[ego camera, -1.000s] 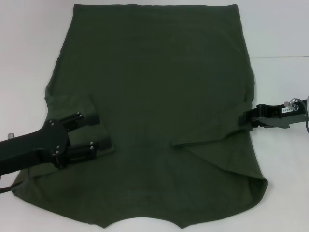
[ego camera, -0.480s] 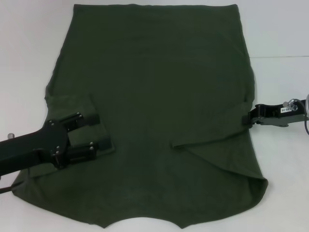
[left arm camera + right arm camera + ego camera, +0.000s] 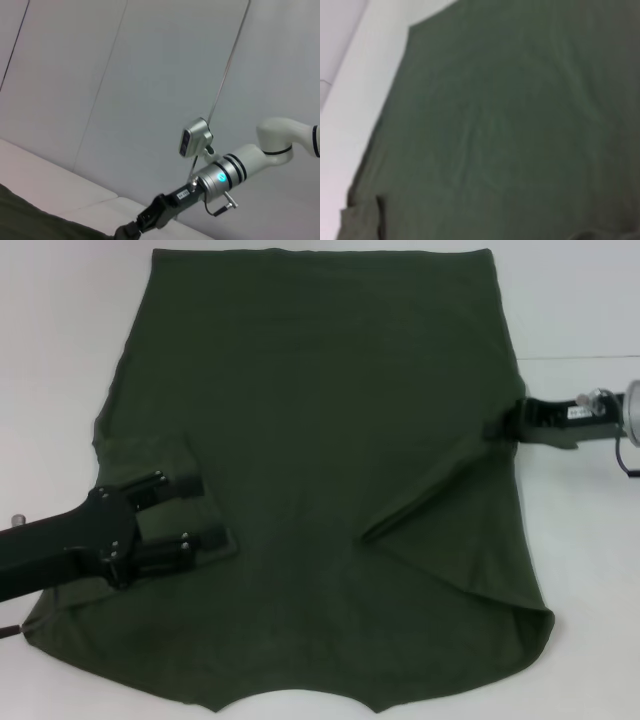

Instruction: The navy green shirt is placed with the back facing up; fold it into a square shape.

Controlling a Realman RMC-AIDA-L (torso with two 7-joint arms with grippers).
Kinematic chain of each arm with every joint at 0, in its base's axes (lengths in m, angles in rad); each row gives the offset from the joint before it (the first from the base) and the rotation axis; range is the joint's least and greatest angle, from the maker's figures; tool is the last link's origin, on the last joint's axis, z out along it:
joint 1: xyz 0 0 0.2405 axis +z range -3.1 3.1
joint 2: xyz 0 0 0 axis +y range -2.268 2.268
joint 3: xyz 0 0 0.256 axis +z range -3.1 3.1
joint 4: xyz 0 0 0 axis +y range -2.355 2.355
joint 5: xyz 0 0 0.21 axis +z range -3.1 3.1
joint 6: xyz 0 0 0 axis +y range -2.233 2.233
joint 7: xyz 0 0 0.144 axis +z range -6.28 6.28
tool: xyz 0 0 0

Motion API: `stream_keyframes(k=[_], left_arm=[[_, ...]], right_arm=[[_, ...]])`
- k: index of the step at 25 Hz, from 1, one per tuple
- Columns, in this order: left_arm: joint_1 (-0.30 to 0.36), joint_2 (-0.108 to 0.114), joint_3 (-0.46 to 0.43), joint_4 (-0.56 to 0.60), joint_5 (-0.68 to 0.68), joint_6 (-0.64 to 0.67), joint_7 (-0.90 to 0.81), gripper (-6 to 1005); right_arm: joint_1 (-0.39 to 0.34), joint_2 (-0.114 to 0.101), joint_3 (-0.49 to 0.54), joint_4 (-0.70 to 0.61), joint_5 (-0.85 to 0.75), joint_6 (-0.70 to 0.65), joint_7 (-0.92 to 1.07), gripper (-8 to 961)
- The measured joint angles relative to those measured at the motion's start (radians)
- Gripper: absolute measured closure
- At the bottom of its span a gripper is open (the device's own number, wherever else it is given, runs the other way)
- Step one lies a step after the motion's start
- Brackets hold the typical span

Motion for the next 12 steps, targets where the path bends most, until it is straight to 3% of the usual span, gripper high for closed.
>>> stream_keyframes(k=[5, 12], left_arm=[[-0.003, 0.003, -0.015, 0.000, 0.000, 0.004, 0.003, 130], [-0.011, 0.004, -0.016, 0.011, 0.000, 0.004, 0.004, 130]], right_arm=[[0.048, 0.017, -0.007, 0.005, 0.001, 0.052, 0.039, 870], [0.083, 0.059, -0.004, 0.008, 0.004, 0.180, 0.046, 849]])
